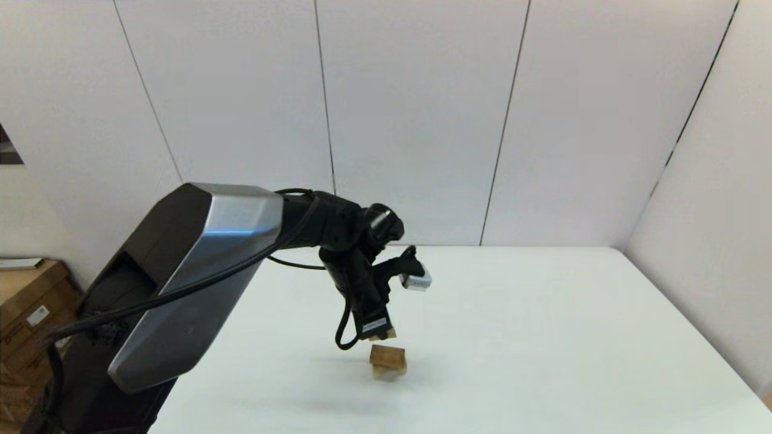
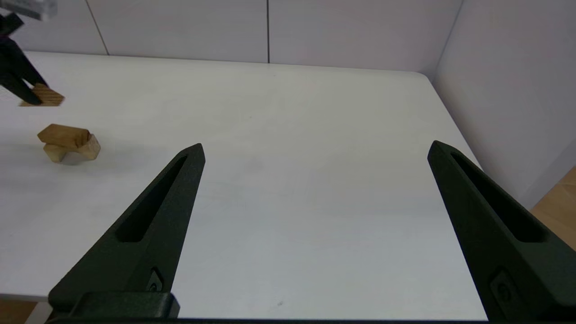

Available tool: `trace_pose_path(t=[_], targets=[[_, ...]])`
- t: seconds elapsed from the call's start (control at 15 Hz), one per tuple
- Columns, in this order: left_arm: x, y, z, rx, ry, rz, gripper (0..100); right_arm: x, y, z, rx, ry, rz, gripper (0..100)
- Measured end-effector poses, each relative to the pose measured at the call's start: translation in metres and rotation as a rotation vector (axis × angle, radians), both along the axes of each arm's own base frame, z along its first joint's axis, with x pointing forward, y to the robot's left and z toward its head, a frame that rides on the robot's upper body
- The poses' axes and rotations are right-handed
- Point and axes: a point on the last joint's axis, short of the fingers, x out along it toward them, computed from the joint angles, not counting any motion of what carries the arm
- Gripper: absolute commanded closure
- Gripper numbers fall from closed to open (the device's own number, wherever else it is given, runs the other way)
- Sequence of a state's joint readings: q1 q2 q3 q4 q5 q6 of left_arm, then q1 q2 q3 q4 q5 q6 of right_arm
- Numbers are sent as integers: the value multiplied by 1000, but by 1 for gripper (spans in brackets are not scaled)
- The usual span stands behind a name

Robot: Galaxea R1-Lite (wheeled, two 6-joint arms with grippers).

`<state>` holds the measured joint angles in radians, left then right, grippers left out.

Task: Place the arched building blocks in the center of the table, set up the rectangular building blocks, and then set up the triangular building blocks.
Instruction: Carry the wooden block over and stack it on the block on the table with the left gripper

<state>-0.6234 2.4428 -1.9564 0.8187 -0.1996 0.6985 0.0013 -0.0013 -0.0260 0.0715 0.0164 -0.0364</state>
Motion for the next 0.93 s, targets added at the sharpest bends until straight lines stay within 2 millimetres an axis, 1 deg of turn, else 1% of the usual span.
trace_pose_path(t=[0.27, 0.47, 0.67, 0.93], targets=[[-2, -11, -15, 2, 6, -18, 100, 0, 0, 0, 0, 0, 0, 0], [-5, -16, -20, 9, 18, -30, 100, 0, 0, 0, 0, 0, 0, 0], [-7, -16, -24, 15, 33, -25, 100, 0, 0, 0, 0, 0, 0, 0], [-10, -13, -35, 12, 33, -20, 100, 0, 0, 0, 0, 0, 0, 0]])
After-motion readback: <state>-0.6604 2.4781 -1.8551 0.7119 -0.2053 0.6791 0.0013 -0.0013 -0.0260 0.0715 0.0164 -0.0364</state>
